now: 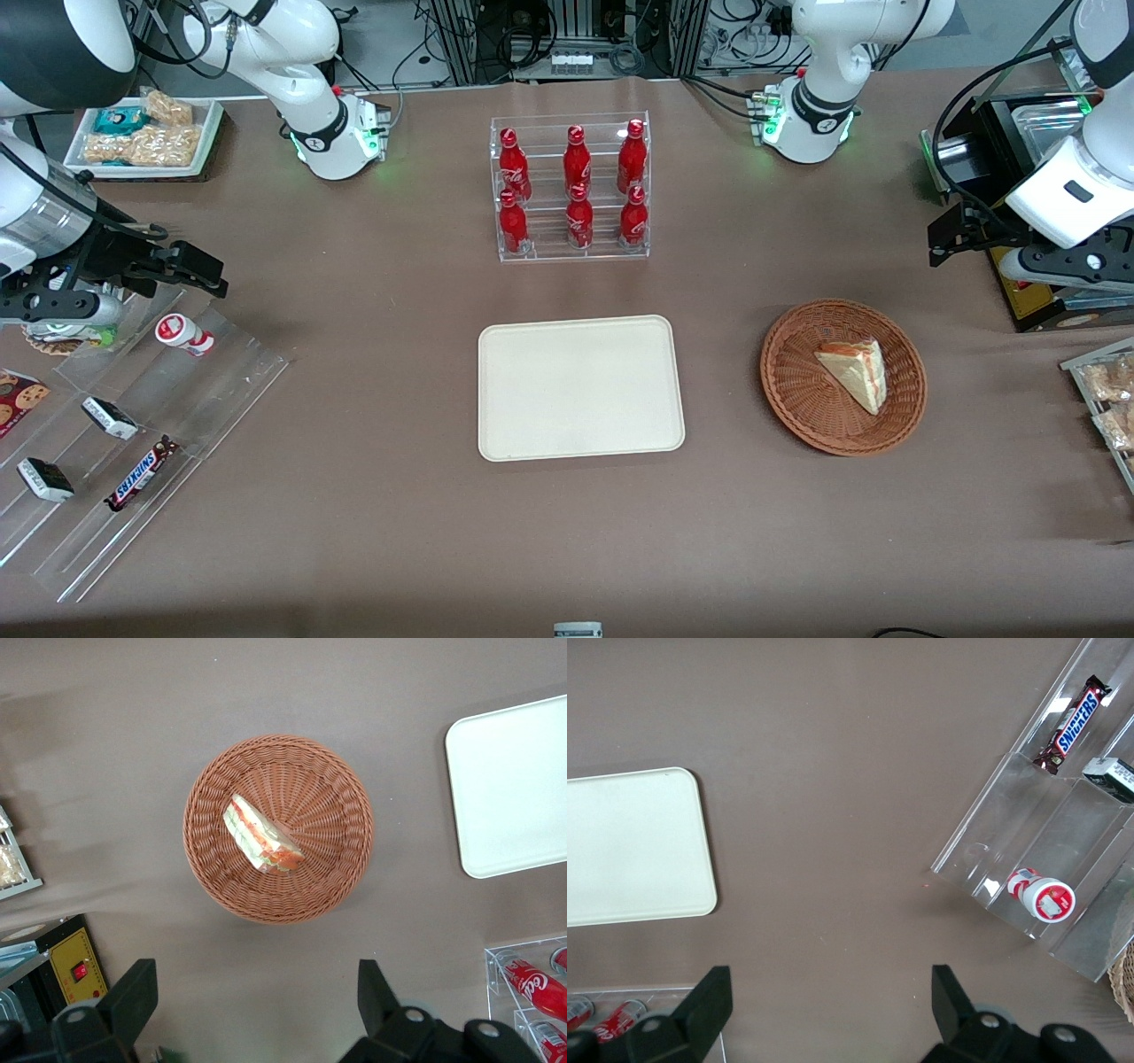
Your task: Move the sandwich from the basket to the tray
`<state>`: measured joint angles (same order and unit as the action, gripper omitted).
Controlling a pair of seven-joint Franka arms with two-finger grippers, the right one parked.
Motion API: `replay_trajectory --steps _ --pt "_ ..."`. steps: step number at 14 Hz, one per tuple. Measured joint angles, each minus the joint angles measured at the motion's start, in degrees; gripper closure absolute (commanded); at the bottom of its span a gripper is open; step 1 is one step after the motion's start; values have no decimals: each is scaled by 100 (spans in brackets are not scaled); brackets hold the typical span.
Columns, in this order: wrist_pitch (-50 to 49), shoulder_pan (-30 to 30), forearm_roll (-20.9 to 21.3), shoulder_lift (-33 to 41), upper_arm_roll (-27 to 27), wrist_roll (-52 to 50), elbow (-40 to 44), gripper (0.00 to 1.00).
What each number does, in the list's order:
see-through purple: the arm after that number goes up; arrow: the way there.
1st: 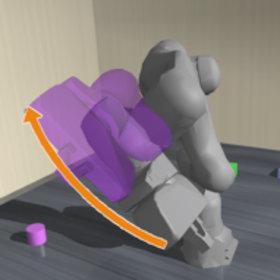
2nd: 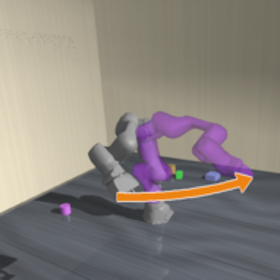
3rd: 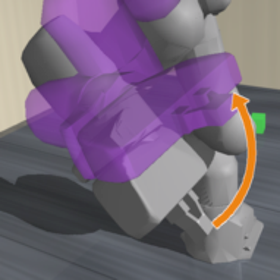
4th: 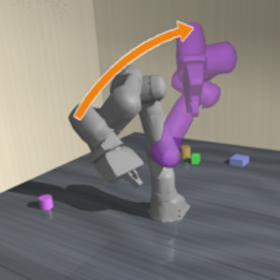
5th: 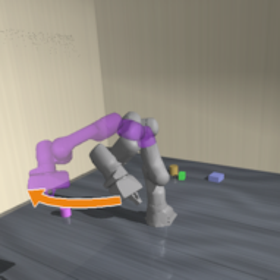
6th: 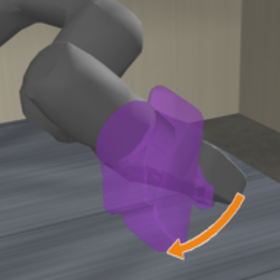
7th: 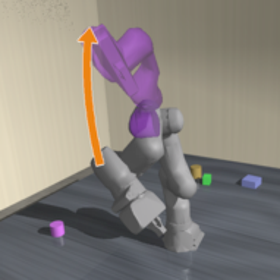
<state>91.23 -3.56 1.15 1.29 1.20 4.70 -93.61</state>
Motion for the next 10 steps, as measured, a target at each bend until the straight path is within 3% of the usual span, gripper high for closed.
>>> replay_trajectory --steps 10 --pt "-195 1 4 -38 -3 -31 -8 0"
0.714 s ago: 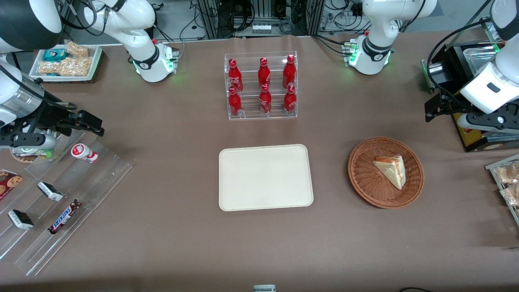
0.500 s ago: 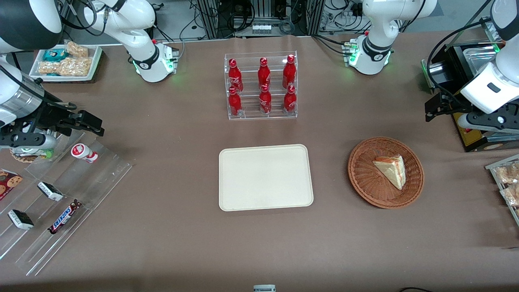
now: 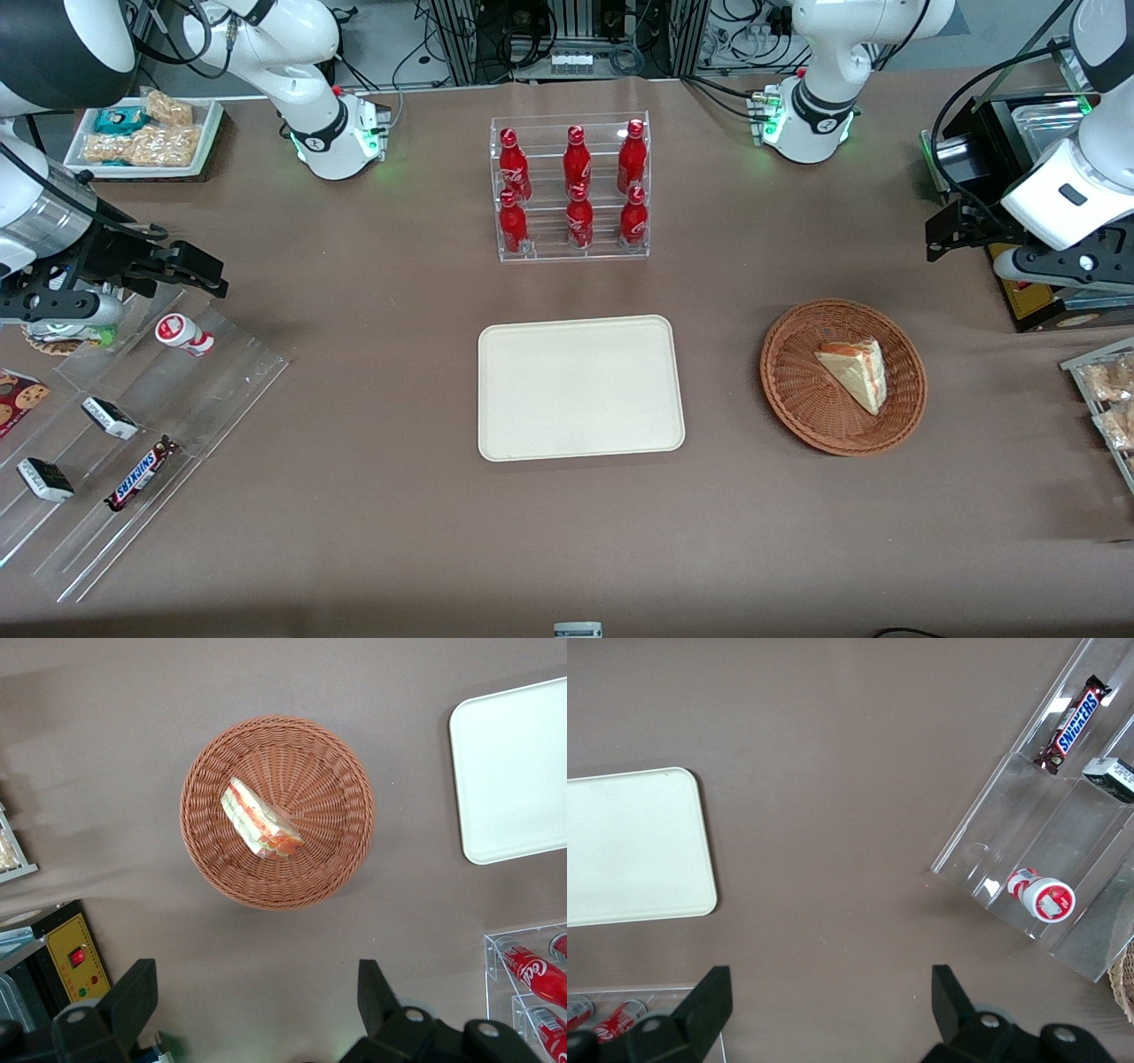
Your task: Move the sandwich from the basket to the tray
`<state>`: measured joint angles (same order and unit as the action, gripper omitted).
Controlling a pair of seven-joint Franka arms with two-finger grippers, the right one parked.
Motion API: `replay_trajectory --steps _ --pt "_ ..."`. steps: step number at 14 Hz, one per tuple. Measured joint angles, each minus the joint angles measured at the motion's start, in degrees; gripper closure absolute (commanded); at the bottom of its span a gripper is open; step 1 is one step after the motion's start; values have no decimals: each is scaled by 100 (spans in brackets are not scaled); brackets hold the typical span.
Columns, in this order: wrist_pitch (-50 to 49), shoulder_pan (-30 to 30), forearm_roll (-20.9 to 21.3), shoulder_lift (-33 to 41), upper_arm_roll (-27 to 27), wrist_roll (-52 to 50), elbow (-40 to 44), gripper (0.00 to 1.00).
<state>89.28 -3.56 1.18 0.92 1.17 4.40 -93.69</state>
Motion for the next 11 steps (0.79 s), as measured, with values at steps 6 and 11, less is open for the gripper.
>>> replay_trajectory --steps 6,11 --pt "793 25 1 -107 -22 -69 -938 0" --pt "2695 221 1 -225 -33 -257 -2413 0"
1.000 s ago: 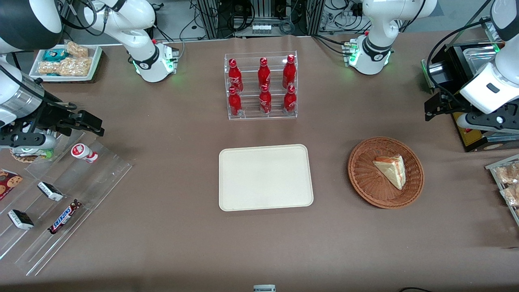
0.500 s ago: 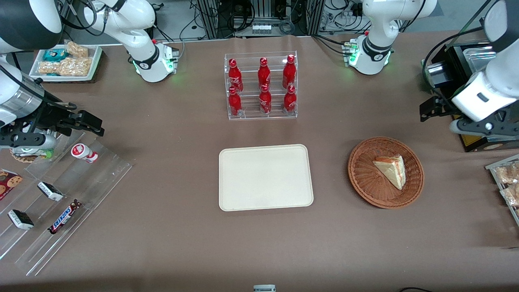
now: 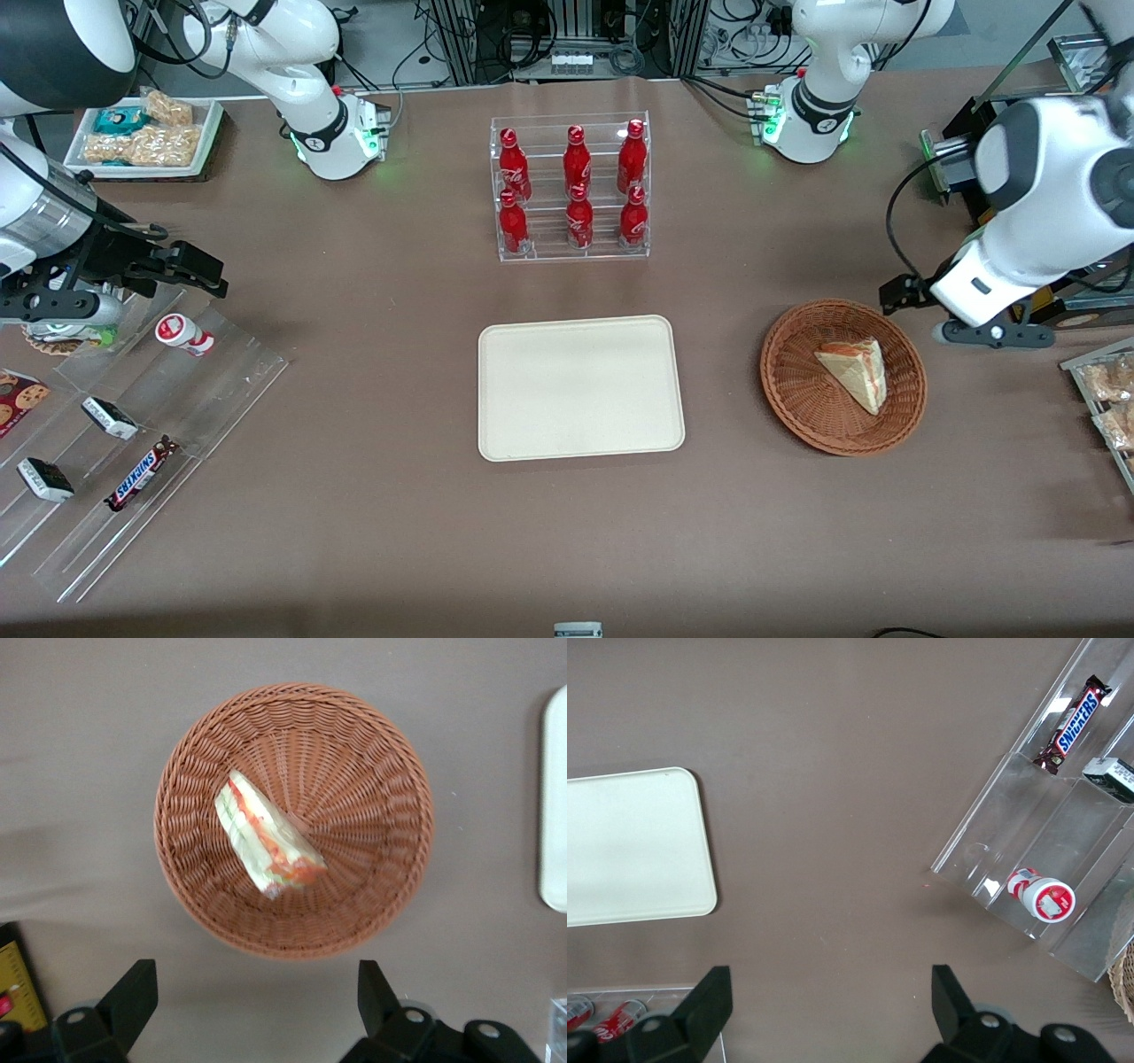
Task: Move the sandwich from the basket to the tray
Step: 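Lower the open left gripper over the sandwich in the basket, then close the left gripper on the wrapped sandwich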
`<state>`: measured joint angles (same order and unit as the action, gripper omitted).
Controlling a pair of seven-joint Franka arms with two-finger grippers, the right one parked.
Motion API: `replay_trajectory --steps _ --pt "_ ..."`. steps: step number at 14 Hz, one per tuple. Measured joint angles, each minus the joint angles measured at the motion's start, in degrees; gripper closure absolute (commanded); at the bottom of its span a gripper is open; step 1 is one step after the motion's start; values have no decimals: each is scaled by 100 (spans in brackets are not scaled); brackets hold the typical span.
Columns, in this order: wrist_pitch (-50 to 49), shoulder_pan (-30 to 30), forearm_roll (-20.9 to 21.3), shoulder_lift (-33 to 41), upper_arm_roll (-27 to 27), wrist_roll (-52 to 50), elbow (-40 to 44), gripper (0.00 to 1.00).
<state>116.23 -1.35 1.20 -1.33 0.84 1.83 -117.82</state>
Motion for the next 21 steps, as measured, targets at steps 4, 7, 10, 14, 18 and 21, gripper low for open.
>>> replay_trajectory --steps 4,7,10,14,18,21 --pt "1391 10 -1 -111 2 -860 -951 0" --pt "1965 10 -1 -183 5 -2201 -1218 0" --pt "2294 10 -1 -355 8 -3709 -1240 0" --pt "2752 10 -1 -754 10 -4916 -1243 0" --pt "3056 12 -1 -1260 7 -5062 -1184 55" --pt "3030 12 -1 -1424 7 -5065 -1111 89"
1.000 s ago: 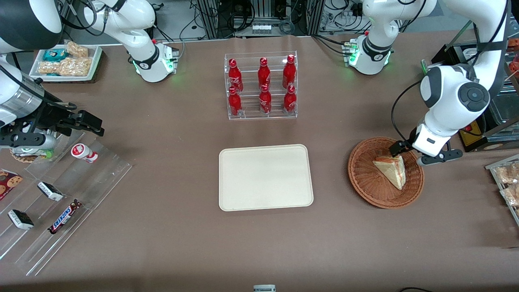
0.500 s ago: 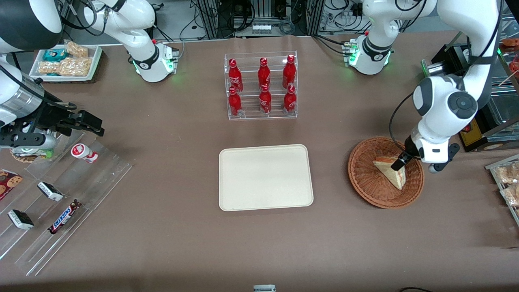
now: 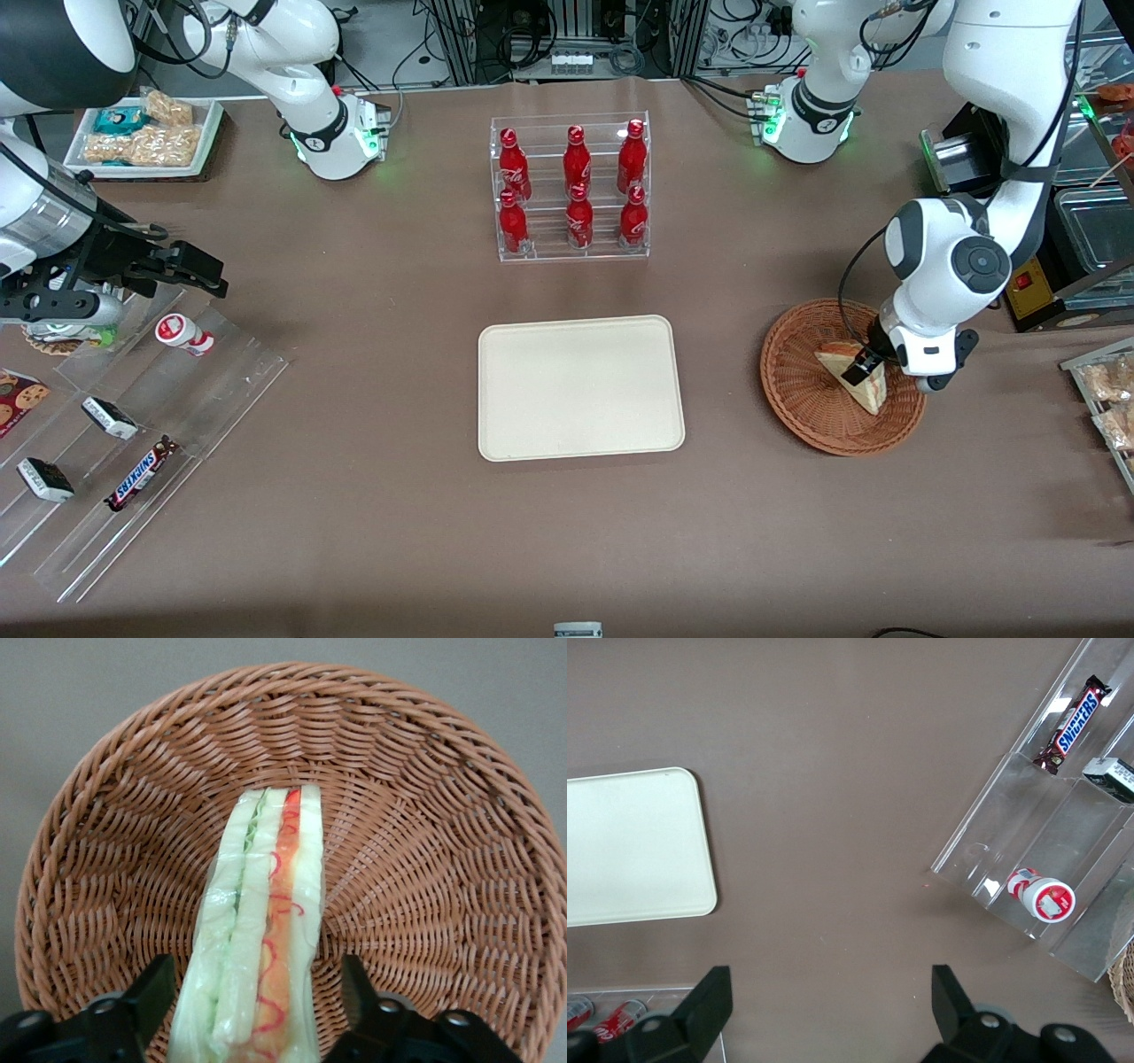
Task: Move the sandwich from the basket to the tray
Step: 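Close the left gripper on the wrapped sandwich, then lift the sandwich and carry it over the cream tray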
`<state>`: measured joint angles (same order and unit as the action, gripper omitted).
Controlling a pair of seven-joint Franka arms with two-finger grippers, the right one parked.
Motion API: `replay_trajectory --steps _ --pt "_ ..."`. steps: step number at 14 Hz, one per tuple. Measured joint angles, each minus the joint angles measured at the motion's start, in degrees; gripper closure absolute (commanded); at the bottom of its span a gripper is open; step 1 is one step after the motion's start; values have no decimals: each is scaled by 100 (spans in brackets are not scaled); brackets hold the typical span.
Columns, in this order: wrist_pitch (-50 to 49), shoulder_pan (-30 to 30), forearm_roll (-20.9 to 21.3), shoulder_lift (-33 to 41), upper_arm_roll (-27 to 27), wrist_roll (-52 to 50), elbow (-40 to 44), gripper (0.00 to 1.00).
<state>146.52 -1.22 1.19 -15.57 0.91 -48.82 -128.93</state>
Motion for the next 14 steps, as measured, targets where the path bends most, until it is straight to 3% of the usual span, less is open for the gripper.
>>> replay_trajectory --steps 3,6,11,14 --pt "-362 -6 1 31 12 3 199 91" --pt "-1390 -132 3 102 85 5 906 91" --pt "-2063 -1148 2 58 132 -8 1923 89" --pt "-2055 -1911 3 -459 155 36 2633 90"
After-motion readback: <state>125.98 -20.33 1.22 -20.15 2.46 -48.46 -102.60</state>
